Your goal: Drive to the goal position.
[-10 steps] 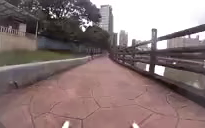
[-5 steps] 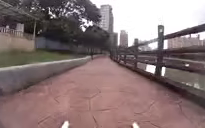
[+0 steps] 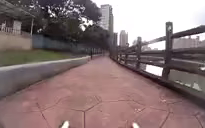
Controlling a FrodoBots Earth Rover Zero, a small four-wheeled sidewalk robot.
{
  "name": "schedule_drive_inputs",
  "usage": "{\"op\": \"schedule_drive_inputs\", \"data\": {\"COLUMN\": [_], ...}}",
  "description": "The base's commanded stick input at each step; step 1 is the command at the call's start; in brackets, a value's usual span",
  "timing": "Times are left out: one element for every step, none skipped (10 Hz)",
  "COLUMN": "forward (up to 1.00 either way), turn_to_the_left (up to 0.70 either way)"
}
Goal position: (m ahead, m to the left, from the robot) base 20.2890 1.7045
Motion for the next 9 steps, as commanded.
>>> {"op": "schedule_drive_inputs", "data": {"forward": [0.7,0.7,0.7,0.7,0.7,0.7,0.7,0.7,0.7], "turn_to_the_left": [0.0,0.0,0.0,0.0,0.0,0.0,0.0,0.0,0.0]}}
